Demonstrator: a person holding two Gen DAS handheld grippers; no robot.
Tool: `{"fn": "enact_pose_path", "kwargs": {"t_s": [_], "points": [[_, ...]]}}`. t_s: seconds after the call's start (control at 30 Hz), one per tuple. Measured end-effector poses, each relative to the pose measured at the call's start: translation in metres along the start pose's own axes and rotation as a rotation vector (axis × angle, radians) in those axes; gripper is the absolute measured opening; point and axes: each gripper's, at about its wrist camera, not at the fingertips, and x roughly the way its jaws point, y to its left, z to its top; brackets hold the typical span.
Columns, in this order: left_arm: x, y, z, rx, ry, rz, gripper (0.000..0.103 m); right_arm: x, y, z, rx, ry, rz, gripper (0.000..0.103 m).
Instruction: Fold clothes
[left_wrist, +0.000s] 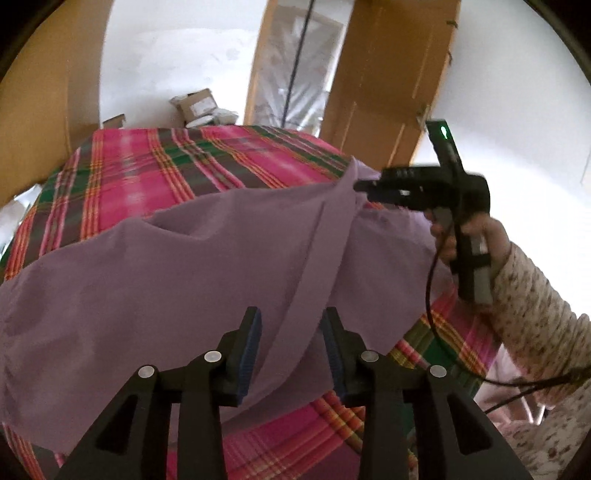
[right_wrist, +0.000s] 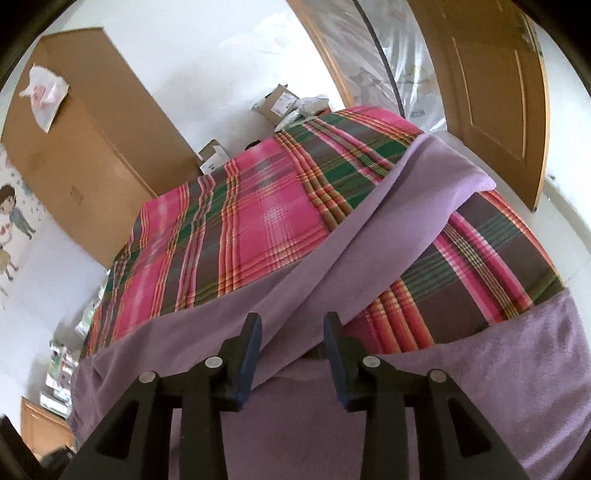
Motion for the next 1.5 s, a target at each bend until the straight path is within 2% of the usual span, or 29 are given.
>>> {"fn": "enact_pose_path", "kwargs": {"t_s": [0.3, 0.4, 0.57, 0.63, 0.8, 0.9, 1.1, 1.23, 1.3, 1.5], "points": [[0.020, -0.019, -0.010, 0.079, 0.078, 0.071, 0.036, 0.013, 0.000, 0.021, 0.028, -0.016, -0.013, 0.035], [0.023, -0.015, -0.011, 0.053, 0.080, 0.073, 0.036, 0.021, -0.002, 0.025, 0.043, -0.005, -0.043, 0.035], [0.026, -0.002, -0.006, 0.001, 0.077, 0.090, 0.036, 0.029, -0.006, 0.027, 0.069, 0.016, -0.043, 0.035], [0.025, 0.000, -0.005, -0.015, 0.074, 0.083, 0.036, 0.033, -0.006, 0.029, 0.069, 0.020, -0.040, 0.031], [0.024, 0.005, -0.004, -0.043, 0.070, 0.077, 0.036, 0.035, -0.002, 0.032, 0.047, 0.009, -0.043, 0.007], [0.024, 0.005, -0.004, -0.052, 0.072, 0.072, 0.035, 0.029, 0.001, 0.033, 0.036, -0.015, -0.043, 0.004], [0.023, 0.005, -0.004, -0.052, 0.072, 0.071, 0.021, 0.008, 0.002, 0.033, 0.029, -0.075, -0.037, 0.003], [0.022, 0.007, -0.004, -0.065, 0.064, 0.066, 0.018, -0.011, 0.003, 0.031, 0.019, -0.117, -0.035, 0.003], [0.022, 0.007, -0.004, -0.067, 0.061, 0.061, 0.012, -0.020, 0.002, 0.029, 0.023, -0.134, -0.029, 0.003], [0.015, 0.008, -0.002, -0.074, 0.027, 0.041, 0.008, -0.048, 0.005, 0.021, 0.007, -0.201, -0.045, 0.003]]}}
